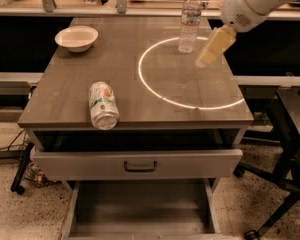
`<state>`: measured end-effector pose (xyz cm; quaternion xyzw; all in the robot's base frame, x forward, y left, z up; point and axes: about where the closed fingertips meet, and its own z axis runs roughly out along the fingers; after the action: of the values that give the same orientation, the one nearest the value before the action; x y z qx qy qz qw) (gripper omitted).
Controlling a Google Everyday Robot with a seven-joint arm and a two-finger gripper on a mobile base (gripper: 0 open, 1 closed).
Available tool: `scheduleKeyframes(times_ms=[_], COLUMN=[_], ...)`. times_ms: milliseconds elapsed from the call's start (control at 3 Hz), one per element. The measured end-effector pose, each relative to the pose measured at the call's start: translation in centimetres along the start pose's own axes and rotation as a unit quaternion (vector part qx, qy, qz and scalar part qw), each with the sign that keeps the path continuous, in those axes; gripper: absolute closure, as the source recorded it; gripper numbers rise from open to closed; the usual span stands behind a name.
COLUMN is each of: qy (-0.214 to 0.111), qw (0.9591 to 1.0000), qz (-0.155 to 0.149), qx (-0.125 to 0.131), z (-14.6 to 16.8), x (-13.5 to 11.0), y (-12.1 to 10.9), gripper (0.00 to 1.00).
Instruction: Place water bottle into middle drawer
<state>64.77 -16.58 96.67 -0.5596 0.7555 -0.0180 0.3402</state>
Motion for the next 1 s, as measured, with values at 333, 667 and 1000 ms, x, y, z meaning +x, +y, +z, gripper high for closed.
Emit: scheduleKeyframes(times_ms=[333,667,1000], qy=[-0.047,-0.076,-0.098], qw=[0.9975,0.9909,0.979], qz=[0.036,0.08,0.134], qx=[0.038,0.078,0.118], z=[5.3,9.5,11.8], x=[-1.7,-1.9,-1.2], y=[-4.8,-9.3,-12.8], gripper=[0.0,0.0,0.0])
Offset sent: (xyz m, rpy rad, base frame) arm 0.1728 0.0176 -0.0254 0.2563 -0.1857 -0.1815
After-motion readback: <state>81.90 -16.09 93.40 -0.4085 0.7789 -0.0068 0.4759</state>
